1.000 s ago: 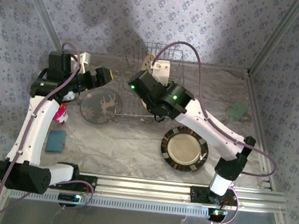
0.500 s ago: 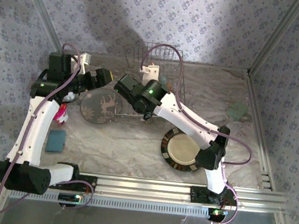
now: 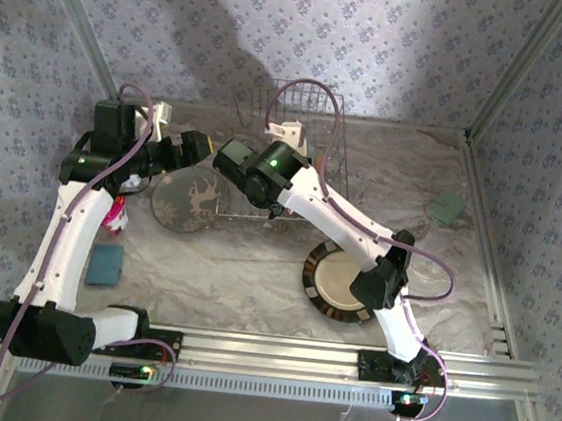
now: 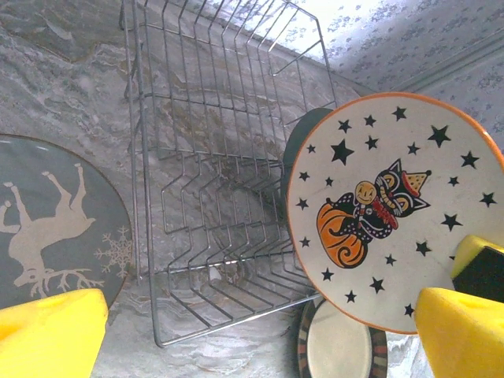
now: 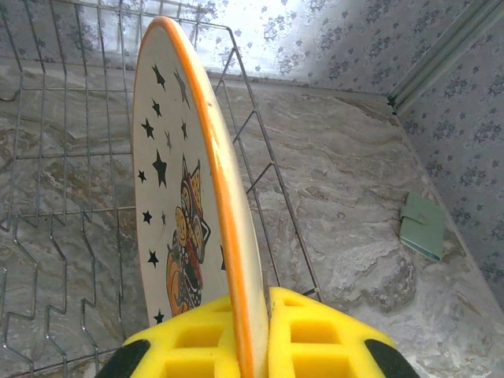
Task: Load the plates into the dish rack
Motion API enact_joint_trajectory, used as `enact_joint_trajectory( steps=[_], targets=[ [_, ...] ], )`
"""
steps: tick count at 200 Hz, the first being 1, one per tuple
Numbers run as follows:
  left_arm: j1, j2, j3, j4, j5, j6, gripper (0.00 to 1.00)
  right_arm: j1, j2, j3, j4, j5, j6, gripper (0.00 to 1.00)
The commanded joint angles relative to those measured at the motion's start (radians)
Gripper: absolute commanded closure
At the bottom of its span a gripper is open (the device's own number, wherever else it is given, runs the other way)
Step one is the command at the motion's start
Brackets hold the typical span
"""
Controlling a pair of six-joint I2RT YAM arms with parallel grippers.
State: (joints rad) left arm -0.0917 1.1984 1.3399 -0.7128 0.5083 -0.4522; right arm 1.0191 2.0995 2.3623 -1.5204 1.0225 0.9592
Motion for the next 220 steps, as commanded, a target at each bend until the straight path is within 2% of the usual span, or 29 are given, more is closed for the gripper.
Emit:
enact_joint_trajectory(
  steps=[1, 94, 220],
  targets=[
    [0.002, -0.001, 0.008, 0.016, 0.021, 0.023, 0.01, -0.013, -0.003, 0.055, -0.038, 0.138, 0.023, 1.00],
    [0.002, 0.016, 0.008, 0.021, 0.025, 0.023, 0.01, -0.042, 0.029, 0.089, -0.071, 0.152, -0.027, 1.00],
    [0.001, -0.002, -0.016, 0.028, 0.031, 0.019, 0.01, -0.059, 0.100, 0.060, -0.002, 0.133, -0.152, 1.00]
  ],
)
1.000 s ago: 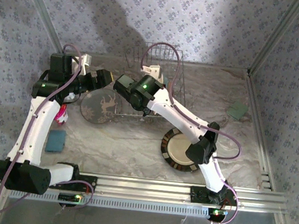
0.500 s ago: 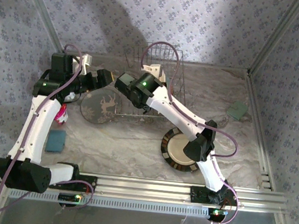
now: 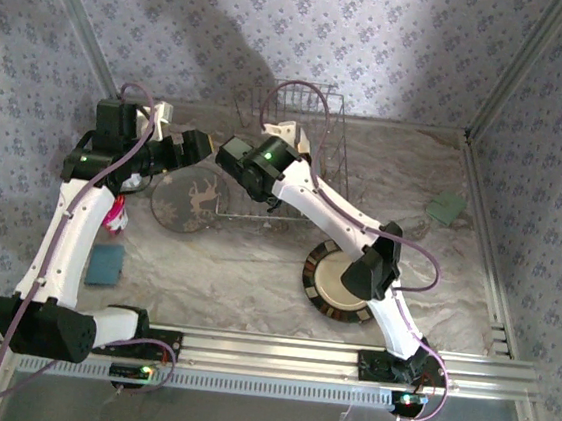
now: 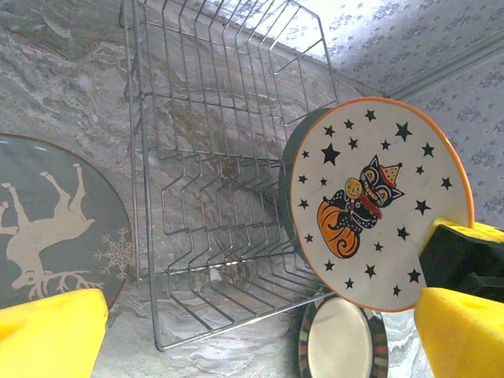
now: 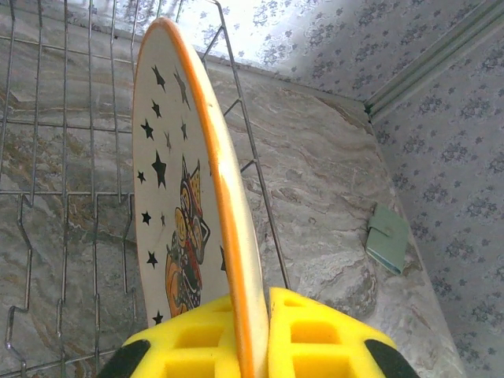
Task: Load the plates into the dish rack
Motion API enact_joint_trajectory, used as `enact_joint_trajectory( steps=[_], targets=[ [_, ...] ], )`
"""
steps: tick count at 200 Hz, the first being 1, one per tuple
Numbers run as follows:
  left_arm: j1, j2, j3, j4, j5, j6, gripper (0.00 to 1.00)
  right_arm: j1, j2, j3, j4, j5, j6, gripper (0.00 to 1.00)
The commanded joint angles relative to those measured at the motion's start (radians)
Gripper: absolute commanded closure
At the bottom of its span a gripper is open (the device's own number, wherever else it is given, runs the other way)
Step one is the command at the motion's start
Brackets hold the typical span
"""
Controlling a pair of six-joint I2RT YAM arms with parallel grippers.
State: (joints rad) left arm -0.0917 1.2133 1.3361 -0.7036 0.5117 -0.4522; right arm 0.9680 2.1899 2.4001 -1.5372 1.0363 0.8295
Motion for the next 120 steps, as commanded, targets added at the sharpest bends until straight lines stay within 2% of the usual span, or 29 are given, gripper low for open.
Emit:
enact_joint_trajectory(
  steps=[1, 120],
  targets=[
    [0.001, -0.016, -0.012, 0.019, 0.027, 0.018, 0.01, -0.008, 0.010, 0.023, 0.015, 0.119, -0.022, 1.00],
    [0.001, -0.020, -0.018, 0.019, 0.027, 0.017, 0.00, 0.011, -0.028, 0.084, 0.088, 0.129, -0.121, 1.00]
  ],
)
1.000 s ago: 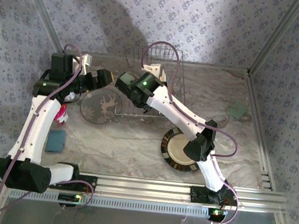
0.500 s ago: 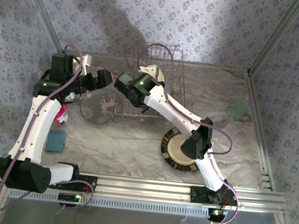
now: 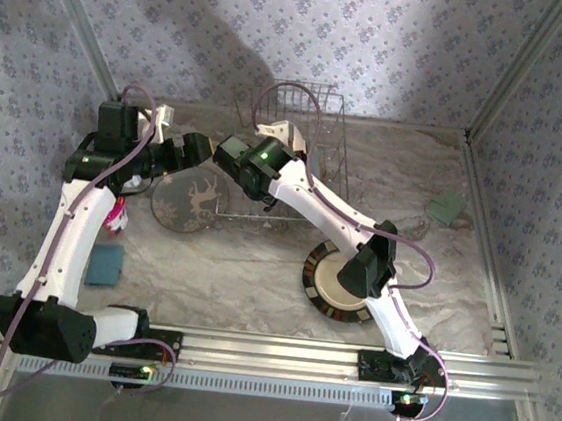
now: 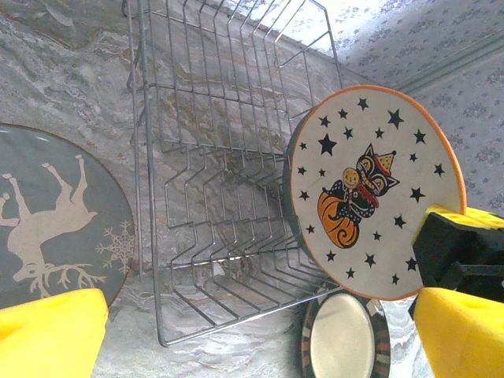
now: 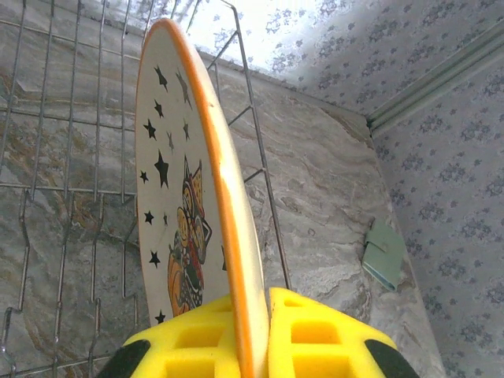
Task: Load the plates into the dish rack
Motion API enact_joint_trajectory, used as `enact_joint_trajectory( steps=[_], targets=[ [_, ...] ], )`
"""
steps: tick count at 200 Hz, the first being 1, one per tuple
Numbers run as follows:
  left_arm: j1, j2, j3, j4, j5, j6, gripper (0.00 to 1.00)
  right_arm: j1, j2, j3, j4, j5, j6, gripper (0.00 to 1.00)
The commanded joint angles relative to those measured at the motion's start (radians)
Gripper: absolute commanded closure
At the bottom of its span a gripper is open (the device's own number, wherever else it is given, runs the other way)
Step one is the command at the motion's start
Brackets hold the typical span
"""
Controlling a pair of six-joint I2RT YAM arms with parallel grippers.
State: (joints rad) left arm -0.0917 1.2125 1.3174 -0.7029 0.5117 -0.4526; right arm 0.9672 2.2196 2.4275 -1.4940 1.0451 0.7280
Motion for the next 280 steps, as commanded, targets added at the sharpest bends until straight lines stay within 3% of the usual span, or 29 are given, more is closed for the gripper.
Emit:
enact_joint_trajectory(
  steps=[1, 240, 280],
  targets=[
    [0.001, -0.019, 0.000, 0.019, 0.027, 0.017, 0.00, 0.011, -0.058, 0.056, 0.045, 0.120, -0.019, 1.00],
    [0.000, -0.024, -0.004, 0.019, 0.038, 0.019, 0.01, 0.002, -0.039, 0.113, -0.009, 0.000, 0.098, 1.00],
    [0.000, -0.028, -0.008, 0.019, 0.039, 0.019, 0.01, 0.002, 0.003, 0.113, -0.091, 0.017, 0.168, 1.00]
  ],
)
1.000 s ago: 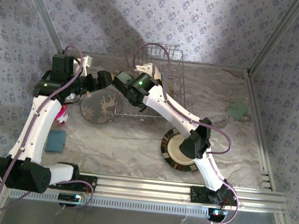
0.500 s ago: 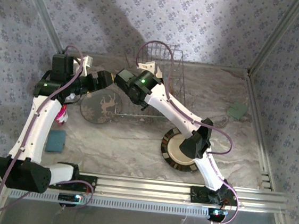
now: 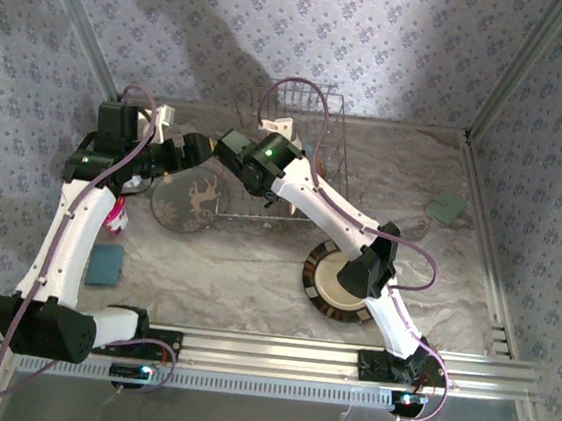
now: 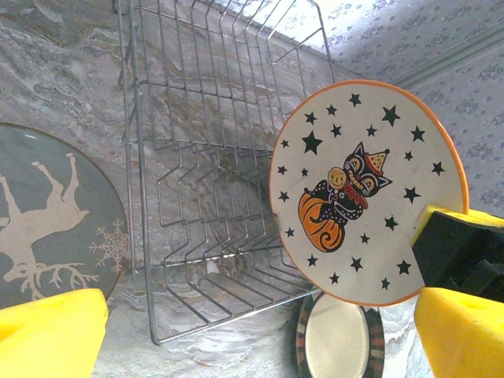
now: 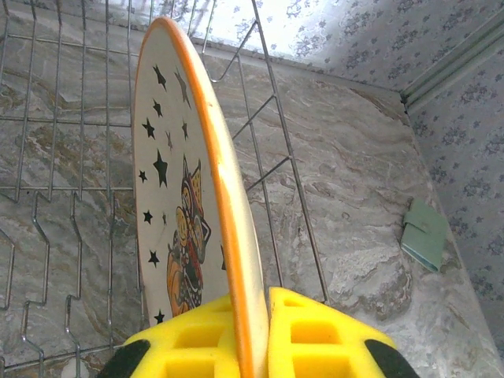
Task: Load the plates into the dish rack
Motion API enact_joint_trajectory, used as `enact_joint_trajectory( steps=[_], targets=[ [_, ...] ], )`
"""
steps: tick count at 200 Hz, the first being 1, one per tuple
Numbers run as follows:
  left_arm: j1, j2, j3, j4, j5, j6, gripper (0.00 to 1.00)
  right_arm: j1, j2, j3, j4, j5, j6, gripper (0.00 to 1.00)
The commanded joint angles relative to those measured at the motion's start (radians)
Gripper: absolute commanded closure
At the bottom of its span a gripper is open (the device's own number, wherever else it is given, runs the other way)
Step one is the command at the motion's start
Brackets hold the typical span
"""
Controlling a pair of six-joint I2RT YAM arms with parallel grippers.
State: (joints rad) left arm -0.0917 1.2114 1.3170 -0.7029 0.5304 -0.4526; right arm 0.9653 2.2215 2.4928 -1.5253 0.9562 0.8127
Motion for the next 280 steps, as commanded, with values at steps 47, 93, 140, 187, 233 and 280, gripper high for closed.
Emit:
enact_joint_trajectory(
  steps=[47, 93, 140, 187, 233, 280],
  targets=[
    [0.000, -0.025, -0.016, 0.019, 0.025, 0.016, 0.01, 0.001, 0.029, 0.045, -0.134, 0.120, 0.163, 1.00],
    [0.001, -0.028, -0.035, 0.055, 0.032, 0.008, 0.01, 0.007, 0.077, 0.043, -0.137, 0.097, 0.178, 1.00],
    [0.001, -0.034, -0.056, 0.064, 0.033, 0.003, 0.00, 0.010, 0.111, 0.043, -0.117, 0.072, 0.168, 1.00],
    [0.000, -0.041, -0.074, 0.068, 0.033, 0.002, 0.01, 0.018, 0.147, 0.043, -0.097, 0.056, 0.146, 1.00],
    [0.001, -0.052, -0.088, 0.068, 0.033, 0.000, 0.01, 0.028, 0.185, 0.041, -0.091, 0.048, 0.149, 1.00],
    [0.000, -0.054, -0.106, 0.077, 0.034, -0.008, 0.01, 0.033, 0.212, 0.039, -0.104, 0.064, 0.169, 1.00]
  ],
)
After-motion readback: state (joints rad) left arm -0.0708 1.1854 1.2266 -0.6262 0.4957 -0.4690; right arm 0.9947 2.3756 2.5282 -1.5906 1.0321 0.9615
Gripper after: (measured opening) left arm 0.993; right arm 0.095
